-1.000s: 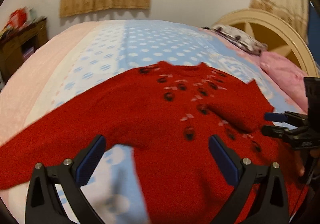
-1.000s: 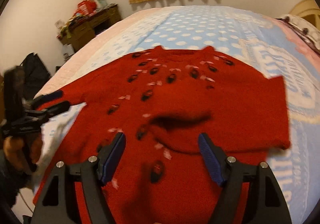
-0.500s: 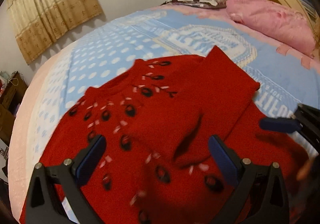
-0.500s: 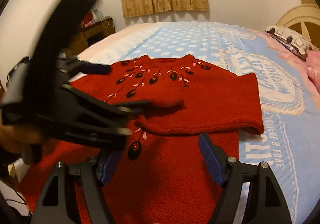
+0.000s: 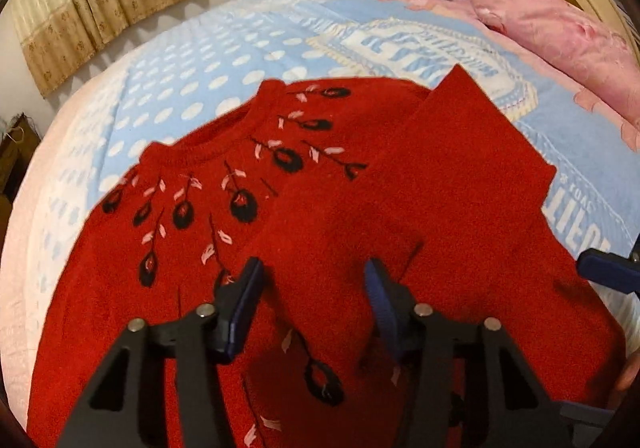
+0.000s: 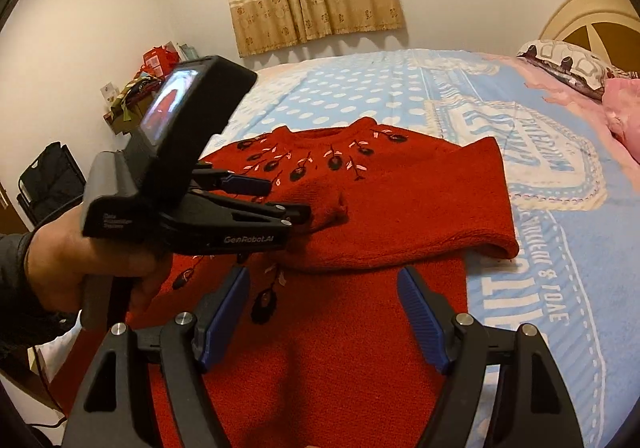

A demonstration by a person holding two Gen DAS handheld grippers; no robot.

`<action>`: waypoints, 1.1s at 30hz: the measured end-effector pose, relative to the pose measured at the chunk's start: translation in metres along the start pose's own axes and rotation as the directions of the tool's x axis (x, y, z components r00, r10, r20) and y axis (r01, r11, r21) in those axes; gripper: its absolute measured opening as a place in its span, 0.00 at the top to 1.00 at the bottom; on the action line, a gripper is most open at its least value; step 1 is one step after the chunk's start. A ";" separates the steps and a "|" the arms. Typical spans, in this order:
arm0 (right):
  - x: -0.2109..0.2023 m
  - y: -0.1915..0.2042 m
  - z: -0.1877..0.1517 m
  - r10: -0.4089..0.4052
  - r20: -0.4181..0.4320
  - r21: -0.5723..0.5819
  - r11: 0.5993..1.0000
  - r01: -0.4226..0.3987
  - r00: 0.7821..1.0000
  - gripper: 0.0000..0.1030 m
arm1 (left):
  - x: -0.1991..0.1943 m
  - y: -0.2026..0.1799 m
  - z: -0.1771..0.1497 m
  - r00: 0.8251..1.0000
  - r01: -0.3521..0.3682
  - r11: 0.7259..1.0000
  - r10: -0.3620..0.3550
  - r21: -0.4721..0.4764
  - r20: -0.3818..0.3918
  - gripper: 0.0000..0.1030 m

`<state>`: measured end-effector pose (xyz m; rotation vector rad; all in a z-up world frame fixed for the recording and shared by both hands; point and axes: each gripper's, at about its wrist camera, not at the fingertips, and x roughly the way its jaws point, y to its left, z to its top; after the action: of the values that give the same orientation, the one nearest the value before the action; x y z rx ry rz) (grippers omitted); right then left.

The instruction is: Fold small clothes

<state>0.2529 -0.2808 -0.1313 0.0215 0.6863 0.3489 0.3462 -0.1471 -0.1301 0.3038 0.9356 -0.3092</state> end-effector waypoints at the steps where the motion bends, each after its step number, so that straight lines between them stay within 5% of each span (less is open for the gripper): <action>1: -0.001 0.001 0.000 0.000 0.004 -0.002 1.000 0.000 1.000 0.26 | -0.004 -0.004 0.000 1.000 -0.011 1.000 0.011 0.012 0.011 0.31; 2: -0.003 0.001 0.000 0.001 0.014 -0.005 1.000 0.000 1.000 0.26 | -0.007 -0.006 0.000 1.000 -0.012 1.000 0.012 0.022 0.027 0.21; 4: -0.013 0.003 0.000 0.010 0.061 -0.012 1.000 -0.009 0.998 0.25 | -0.013 -0.010 0.001 0.997 -0.028 0.998 0.024 0.052 0.068 0.19; 11: -0.041 -0.004 0.001 0.026 0.216 0.026 0.999 -0.032 0.976 0.25 | -0.004 -0.023 0.000 0.999 0.004 0.993 -0.010 0.119 0.049 0.19; 15: -0.040 -0.019 0.001 0.002 0.222 0.098 0.995 -0.024 0.975 0.25 | 0.004 -0.036 -0.004 0.999 -0.018 0.985 0.011 0.172 0.038 0.20; 17: -0.034 -0.022 0.001 0.001 0.203 0.112 0.993 -0.024 0.979 0.25 | 0.006 -0.038 -0.002 0.999 -0.009 0.987 0.004 0.162 0.033 0.29; 21: -0.034 -0.021 0.001 0.005 0.202 0.102 0.994 -0.027 0.979 0.25 | 0.013 -0.019 0.007 0.999 0.045 0.998 -0.044 0.052 -0.021 0.69; 24: -0.035 -0.019 -0.001 0.005 0.200 0.089 0.996 -0.023 0.980 0.25 | 0.009 -0.001 0.006 0.994 0.107 0.994 -0.107 -0.021 -0.025 0.89; 33: -0.035 -0.020 -0.002 0.004 0.204 0.089 0.996 -0.023 0.979 0.24 | -0.062 0.071 -0.011 0.972 0.165 0.957 -0.116 -0.240 0.206 0.91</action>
<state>0.2328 -0.3106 -0.1139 0.1472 0.4984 0.3233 0.3310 -0.0705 -0.0766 -0.0314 0.7992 -0.3380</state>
